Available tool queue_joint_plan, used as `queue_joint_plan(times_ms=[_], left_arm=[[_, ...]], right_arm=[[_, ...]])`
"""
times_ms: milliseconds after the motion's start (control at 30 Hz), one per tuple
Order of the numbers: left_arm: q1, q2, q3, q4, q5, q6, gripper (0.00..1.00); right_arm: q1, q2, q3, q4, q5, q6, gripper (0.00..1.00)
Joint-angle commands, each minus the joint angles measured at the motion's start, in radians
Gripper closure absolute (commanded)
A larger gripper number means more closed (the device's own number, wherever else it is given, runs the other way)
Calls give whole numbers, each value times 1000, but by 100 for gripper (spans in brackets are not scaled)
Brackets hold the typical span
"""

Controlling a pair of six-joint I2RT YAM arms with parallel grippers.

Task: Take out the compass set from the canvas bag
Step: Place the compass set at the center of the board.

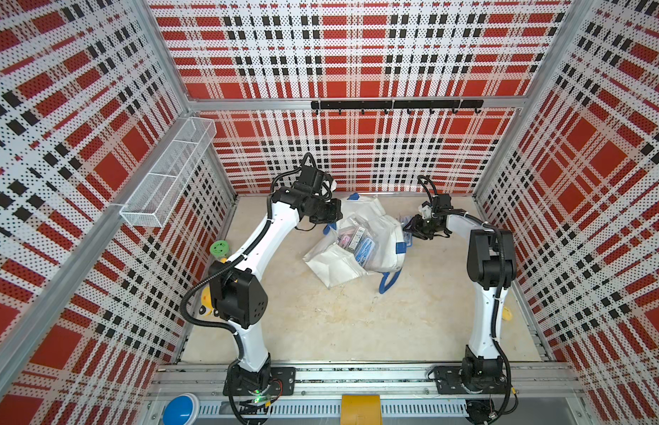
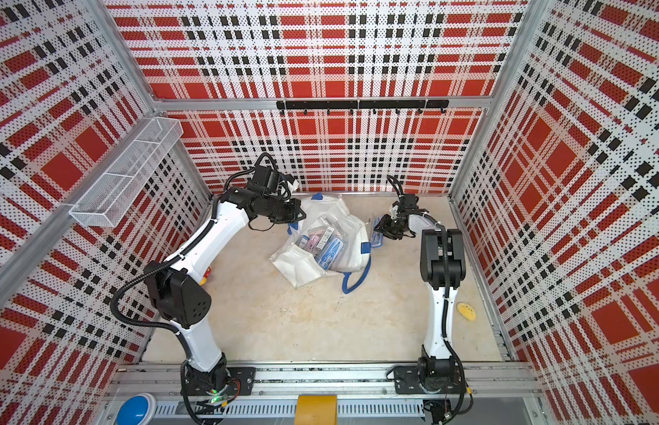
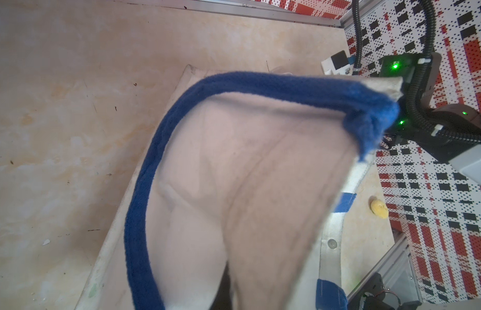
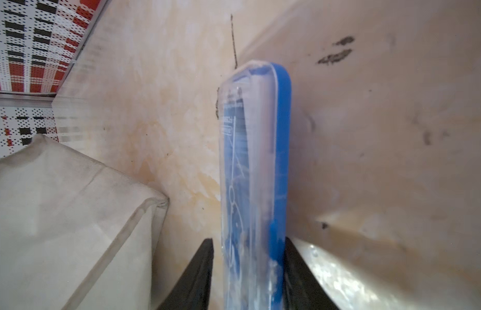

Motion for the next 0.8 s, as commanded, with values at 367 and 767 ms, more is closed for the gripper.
queue_joint_plan(times_ms=[367,767], left_arm=[[-41,-43,-18,32,10,-3,100],[-109,-45,-29,44,14,-14,100]], right_arm=[[-4,-314,-116,-77,133,120,51],[204,-742,-368,7,197,253,56]])
